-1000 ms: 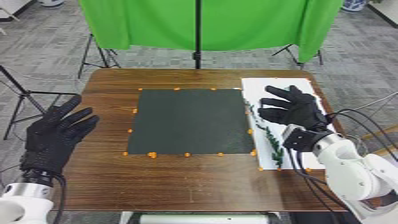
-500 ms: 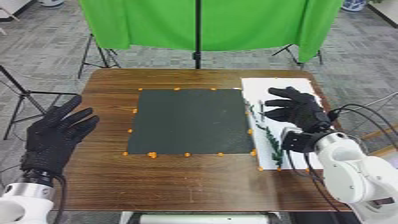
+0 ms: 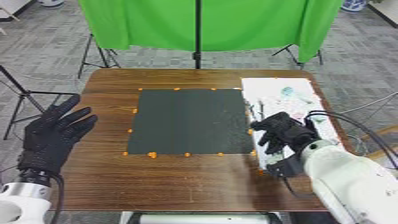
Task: Arrange flowers
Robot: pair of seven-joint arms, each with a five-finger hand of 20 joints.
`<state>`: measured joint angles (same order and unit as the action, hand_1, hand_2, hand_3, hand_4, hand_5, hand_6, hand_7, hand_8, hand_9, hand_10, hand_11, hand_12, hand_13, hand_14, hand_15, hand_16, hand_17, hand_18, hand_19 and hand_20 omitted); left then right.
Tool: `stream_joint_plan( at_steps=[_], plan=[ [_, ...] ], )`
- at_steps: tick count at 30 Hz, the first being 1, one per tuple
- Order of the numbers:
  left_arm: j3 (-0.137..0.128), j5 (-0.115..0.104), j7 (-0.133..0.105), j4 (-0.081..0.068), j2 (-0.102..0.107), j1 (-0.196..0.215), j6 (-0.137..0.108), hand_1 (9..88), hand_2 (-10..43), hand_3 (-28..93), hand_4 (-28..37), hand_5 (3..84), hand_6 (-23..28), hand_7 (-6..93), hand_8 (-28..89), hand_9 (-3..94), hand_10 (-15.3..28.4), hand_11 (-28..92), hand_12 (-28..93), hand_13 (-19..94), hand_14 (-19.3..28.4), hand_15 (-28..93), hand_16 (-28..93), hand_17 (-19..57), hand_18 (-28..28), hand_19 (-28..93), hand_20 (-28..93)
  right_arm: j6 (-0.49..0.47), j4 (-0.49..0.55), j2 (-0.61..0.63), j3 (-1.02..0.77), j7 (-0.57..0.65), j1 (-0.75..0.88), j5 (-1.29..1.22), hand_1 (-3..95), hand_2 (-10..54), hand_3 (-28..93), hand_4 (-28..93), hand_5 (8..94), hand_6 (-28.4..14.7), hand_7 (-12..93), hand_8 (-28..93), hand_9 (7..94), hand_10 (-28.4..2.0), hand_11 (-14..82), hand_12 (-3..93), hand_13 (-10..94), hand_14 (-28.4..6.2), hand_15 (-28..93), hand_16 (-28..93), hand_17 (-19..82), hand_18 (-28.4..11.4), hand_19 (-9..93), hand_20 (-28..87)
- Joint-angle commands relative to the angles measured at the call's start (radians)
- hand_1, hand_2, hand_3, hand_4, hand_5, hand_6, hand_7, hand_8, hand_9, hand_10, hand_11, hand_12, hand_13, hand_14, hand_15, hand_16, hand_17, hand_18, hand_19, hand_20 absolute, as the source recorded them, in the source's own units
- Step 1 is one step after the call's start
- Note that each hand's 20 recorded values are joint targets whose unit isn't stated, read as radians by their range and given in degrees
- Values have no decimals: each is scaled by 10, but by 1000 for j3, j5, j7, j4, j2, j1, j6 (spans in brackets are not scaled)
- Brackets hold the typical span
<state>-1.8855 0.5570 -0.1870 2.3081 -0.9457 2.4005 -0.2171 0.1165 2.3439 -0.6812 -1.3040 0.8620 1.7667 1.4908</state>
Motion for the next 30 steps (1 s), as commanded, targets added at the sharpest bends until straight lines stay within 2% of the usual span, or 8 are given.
stream_joint_plan(
  at_steps=[1,4,5,7,15,23,25,30],
  plan=[
    [7,8,14,-1,-3,7,0,202,83,759,-282,334,85,99,-76,294,197,248,109,216,272,469,-88,-99,284,569,-36,-90,12,12,64,243,-24,518,302,-16,686,-199,626,-109,134,-95,744,-206,276,165,738,-154,613,121,497,-205,932,207],
    [11,12,19,-4,-2,-3,1,203,83,758,-283,334,85,99,-76,294,197,248,109,216,272,470,-88,-99,284,569,-36,-104,11,25,95,280,-25,588,311,-20,679,-194,638,-113,134,-92,747,-208,278,167,748,-152,618,125,520,-195,932,243],
    [10,9,13,-1,0,4,-3,203,83,758,-283,334,85,100,-76,294,196,248,109,216,271,470,-88,-99,284,569,-36,-107,6,29,106,285,-30,609,314,-23,678,-193,641,-114,134,-90,748,-208,277,166,752,-152,619,126,528,-190,932,257],
    [8,11,21,-2,-3,1,0,203,83,759,-283,334,86,100,-76,294,196,249,109,216,271,470,-88,-99,284,569,-36,-110,-3,34,128,307,-39,642,318,-26,678,-192,646,-115,135,-90,750,-210,277,166,757,-150,624,129,537,-184,932,278],
    [6,9,17,-1,-1,7,-1,202,83,759,-282,334,85,99,-76,294,197,248,109,216,271,470,-88,-100,284,569,-35,-220,-7,29,141,359,-35,604,326,-32,674,-192,663,-118,134,-88,771,-205,332,187,777,-138,659,144,568,-174,932,356],
    [7,8,16,-1,2,3,-2,203,83,759,-283,334,85,100,-76,294,197,247,109,216,272,470,-88,-100,284,569,-35,-244,-33,28,187,378,-72,597,335,-41,666,-191,684,-121,131,-85,778,-201,348,191,784,-133,660,148,574,-173,932,374],
    [11,10,22,-4,1,-6,2,203,83,759,-283,334,85,100,-76,294,198,247,110,215,273,469,-88,-100,284,568,-35,-245,-40,32,200,387,-79,593,338,-42,664,-191,686,-120,132,-84,779,-201,349,191,785,-133,660,149,575,-173,932,375],
    [11,8,18,-4,3,-4,-1,203,83,759,-283,334,85,101,-76,294,198,249,110,216,272,469,-88,-100,283,568,-35,-274,-70,33,268,404,-128,600,344,-51,667,-190,690,-118,135,-83,778,-200,352,192,786,-131,660,151,576,-172,932,379]
  ],
)
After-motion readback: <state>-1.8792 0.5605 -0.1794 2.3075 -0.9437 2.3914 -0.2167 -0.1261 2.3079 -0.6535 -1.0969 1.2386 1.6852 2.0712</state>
